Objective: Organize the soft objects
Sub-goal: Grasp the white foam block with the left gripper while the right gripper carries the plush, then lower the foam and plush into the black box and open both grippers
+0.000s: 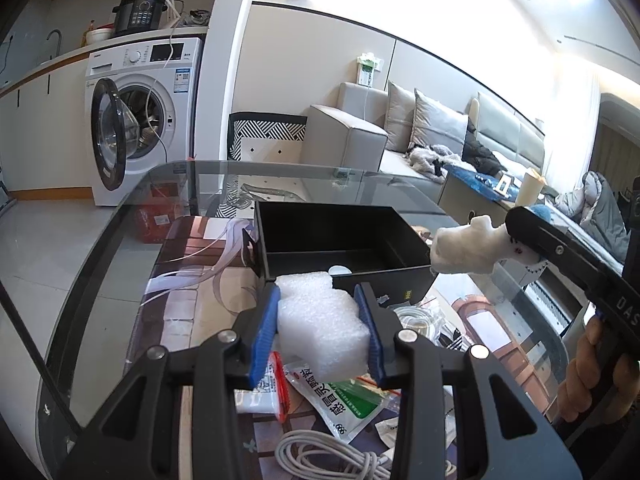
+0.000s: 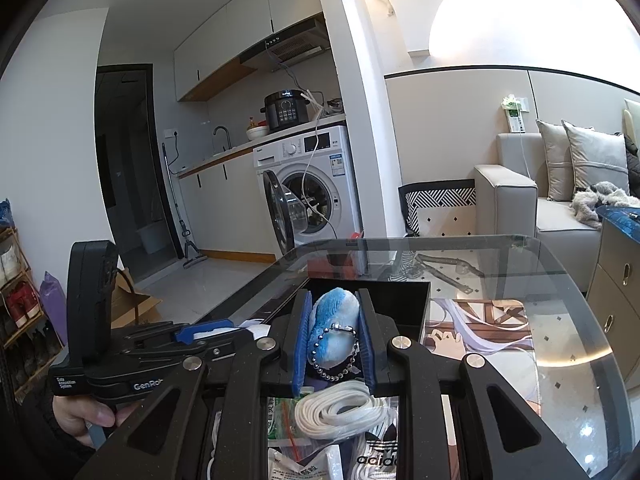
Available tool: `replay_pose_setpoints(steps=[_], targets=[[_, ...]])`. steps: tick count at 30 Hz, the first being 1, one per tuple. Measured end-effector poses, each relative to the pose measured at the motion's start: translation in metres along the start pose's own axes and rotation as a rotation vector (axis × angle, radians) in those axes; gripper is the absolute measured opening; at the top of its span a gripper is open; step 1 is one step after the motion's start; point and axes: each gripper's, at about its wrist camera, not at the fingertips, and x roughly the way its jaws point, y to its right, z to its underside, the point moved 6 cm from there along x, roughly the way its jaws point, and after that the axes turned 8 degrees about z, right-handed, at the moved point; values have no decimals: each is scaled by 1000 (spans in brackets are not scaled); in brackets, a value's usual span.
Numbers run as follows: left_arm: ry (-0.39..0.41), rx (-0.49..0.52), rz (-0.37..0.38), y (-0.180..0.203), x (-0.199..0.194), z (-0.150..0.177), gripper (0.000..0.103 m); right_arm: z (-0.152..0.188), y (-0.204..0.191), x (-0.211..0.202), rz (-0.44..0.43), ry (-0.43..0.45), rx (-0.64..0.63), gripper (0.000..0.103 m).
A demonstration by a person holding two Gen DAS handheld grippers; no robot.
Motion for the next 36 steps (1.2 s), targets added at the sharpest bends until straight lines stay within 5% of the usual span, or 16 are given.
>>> replay_pose_setpoints(steps=[10, 22, 33, 36], targets=[[88, -9, 3, 2, -20, -16, 37, -2, 0, 3, 0, 5, 13, 22], [128, -14, -4, 5, 5, -39, 37, -8, 16, 26, 32, -1, 74, 22], [83, -54, -21, -7, 62, -51, 38, -13, 25, 77, 51, -64, 98, 22], [33, -52, -44, -9, 77, -49, 50, -10, 30, 93, 88, -108, 110, 31]])
